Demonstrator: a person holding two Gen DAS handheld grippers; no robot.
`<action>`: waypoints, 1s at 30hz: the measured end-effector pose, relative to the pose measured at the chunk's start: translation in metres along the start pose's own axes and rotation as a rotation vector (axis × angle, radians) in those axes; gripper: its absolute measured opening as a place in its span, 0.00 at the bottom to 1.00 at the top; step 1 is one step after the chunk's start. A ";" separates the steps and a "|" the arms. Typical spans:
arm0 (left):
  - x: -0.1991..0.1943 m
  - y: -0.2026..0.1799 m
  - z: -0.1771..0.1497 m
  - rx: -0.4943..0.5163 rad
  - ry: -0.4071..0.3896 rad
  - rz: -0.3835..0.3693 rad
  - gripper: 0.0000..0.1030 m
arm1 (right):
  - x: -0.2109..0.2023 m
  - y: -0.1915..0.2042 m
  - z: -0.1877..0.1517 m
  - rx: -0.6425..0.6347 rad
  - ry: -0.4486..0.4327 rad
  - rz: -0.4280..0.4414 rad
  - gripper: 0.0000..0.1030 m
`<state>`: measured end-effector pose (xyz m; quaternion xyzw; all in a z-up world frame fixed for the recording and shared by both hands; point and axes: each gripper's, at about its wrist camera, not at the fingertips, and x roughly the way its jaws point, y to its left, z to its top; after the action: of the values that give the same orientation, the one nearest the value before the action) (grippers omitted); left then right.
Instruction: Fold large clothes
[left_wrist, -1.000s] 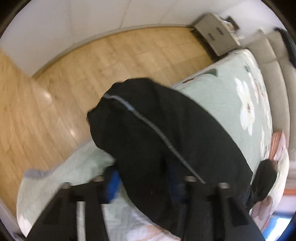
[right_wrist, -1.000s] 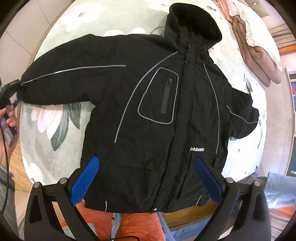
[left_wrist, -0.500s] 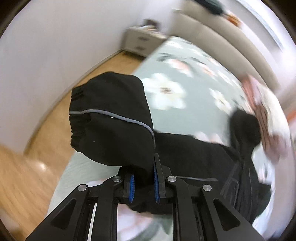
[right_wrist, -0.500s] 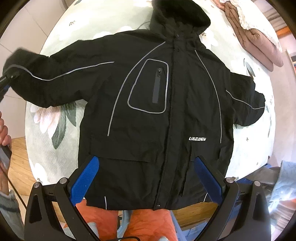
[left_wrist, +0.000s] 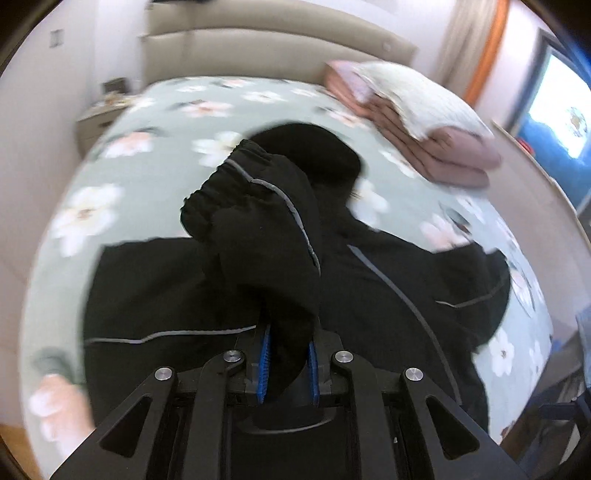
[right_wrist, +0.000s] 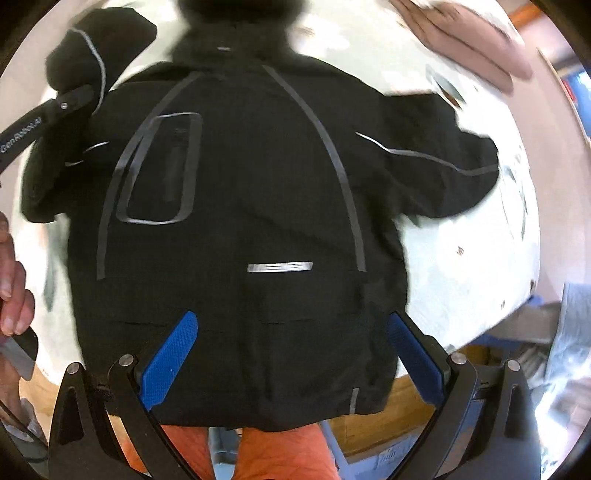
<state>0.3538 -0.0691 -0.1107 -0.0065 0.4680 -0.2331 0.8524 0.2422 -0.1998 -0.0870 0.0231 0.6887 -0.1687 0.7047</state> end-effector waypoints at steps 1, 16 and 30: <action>0.013 -0.013 -0.001 -0.003 0.029 -0.031 0.25 | 0.008 -0.017 0.001 0.012 0.003 -0.009 1.00; 0.033 -0.011 -0.064 -0.230 0.140 -0.070 0.38 | 0.088 -0.060 0.094 -0.050 -0.168 0.408 0.90; 0.030 0.031 -0.077 -0.292 0.083 0.136 0.38 | 0.157 -0.031 0.113 -0.031 -0.095 0.626 0.35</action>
<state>0.3175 -0.0376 -0.1847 -0.0891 0.5310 -0.1042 0.8362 0.3422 -0.2909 -0.2287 0.2152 0.6170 0.0660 0.7541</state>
